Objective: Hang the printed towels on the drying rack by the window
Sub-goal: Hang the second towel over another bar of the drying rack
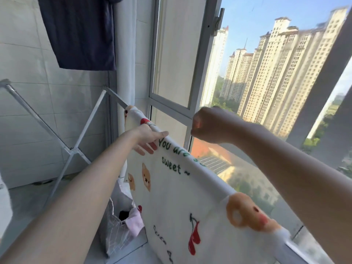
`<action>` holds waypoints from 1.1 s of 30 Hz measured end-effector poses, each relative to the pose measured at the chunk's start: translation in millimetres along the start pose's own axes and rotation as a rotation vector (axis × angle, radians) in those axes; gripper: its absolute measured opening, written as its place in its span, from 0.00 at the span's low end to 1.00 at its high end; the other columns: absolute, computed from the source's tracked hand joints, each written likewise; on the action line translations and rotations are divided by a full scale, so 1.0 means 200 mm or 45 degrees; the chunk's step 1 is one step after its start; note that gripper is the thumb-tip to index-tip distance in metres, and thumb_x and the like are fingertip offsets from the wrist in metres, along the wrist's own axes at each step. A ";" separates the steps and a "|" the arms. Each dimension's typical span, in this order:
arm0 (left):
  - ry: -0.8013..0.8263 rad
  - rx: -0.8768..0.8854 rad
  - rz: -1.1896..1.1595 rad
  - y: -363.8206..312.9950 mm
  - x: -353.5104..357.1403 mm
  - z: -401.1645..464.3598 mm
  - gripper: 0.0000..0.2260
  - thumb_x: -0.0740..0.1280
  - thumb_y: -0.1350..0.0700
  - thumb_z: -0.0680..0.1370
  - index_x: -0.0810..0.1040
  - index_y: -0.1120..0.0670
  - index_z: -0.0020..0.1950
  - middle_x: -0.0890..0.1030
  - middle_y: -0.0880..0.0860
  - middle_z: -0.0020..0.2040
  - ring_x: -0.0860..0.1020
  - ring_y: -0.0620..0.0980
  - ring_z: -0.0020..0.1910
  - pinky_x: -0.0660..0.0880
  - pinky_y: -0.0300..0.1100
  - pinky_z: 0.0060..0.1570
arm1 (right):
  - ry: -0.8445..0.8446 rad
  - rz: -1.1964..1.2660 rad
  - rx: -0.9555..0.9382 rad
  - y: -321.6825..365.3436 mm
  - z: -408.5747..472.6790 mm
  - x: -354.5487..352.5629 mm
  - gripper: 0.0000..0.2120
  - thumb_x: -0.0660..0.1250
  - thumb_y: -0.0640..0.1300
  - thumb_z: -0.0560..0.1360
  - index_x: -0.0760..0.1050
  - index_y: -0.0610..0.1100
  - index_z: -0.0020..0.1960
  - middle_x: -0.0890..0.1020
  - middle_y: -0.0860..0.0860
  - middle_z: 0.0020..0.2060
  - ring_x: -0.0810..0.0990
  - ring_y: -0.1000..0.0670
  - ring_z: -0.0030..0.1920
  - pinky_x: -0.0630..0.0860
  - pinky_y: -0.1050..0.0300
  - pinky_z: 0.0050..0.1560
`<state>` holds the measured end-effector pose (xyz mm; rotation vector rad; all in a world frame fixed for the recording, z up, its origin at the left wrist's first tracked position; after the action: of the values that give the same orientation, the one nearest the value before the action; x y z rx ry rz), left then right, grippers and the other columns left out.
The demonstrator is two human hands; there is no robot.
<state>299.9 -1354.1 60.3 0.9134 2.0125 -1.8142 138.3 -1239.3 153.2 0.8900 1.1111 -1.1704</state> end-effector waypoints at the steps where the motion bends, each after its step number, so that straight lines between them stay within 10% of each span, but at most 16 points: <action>1: -0.006 0.027 0.006 -0.02 0.04 -0.06 0.20 0.64 0.40 0.73 0.75 0.57 0.49 0.82 0.55 0.43 0.81 0.51 0.39 0.76 0.43 0.35 | 0.018 0.033 0.012 -0.01 -0.05 -0.03 0.09 0.62 0.48 0.73 0.77 0.44 0.43 0.78 0.49 0.38 0.80 0.45 0.41 0.75 0.58 0.37; 12: 0.276 0.341 0.080 -0.30 0.48 -0.77 0.10 0.67 0.48 0.73 0.77 0.55 0.43 0.80 0.51 0.37 0.81 0.47 0.35 0.77 0.40 0.35 | 0.757 0.356 0.206 -0.21 -0.67 -0.01 0.17 0.57 0.35 0.74 0.74 0.51 0.56 0.82 0.53 0.40 0.84 0.51 0.46 0.75 0.62 0.38; 21: -0.008 0.451 0.201 -0.38 0.59 -0.99 0.12 0.62 0.57 0.74 0.79 0.49 0.54 0.78 0.54 0.55 0.75 0.51 0.52 0.75 0.41 0.43 | 0.242 0.084 0.096 -0.19 -0.92 -0.01 0.09 0.67 0.42 0.70 0.82 0.41 0.48 0.83 0.43 0.42 0.76 0.46 0.40 0.74 0.56 0.40; 25: -0.021 0.415 0.235 -0.34 0.63 -0.99 0.12 0.64 0.55 0.74 0.78 0.50 0.57 0.78 0.55 0.61 0.75 0.51 0.59 0.72 0.42 0.58 | 0.523 0.209 0.152 -0.22 -1.03 -0.10 0.12 0.65 0.38 0.71 0.81 0.37 0.51 0.85 0.43 0.45 0.80 0.49 0.42 0.79 0.53 0.49; 33: -0.068 0.654 0.254 -0.41 0.72 -1.11 0.12 0.68 0.40 0.69 0.80 0.48 0.40 0.80 0.45 0.38 0.76 0.40 0.37 0.68 0.34 0.33 | 0.350 0.295 0.222 -0.21 -1.15 -0.12 0.14 0.61 0.39 0.74 0.78 0.39 0.56 0.83 0.43 0.52 0.81 0.43 0.53 0.77 0.49 0.56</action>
<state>183.6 -1102.9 77.7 1.1358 1.3792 -2.2459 51.6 -1024.2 121.1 1.3092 1.0998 -0.9819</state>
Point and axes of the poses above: each hand's wrist, its own z-axis towards the middle knuckle, its own x-axis out of the palm, y = z × x, the point moved 2 cm from there along z, towards the middle knuckle
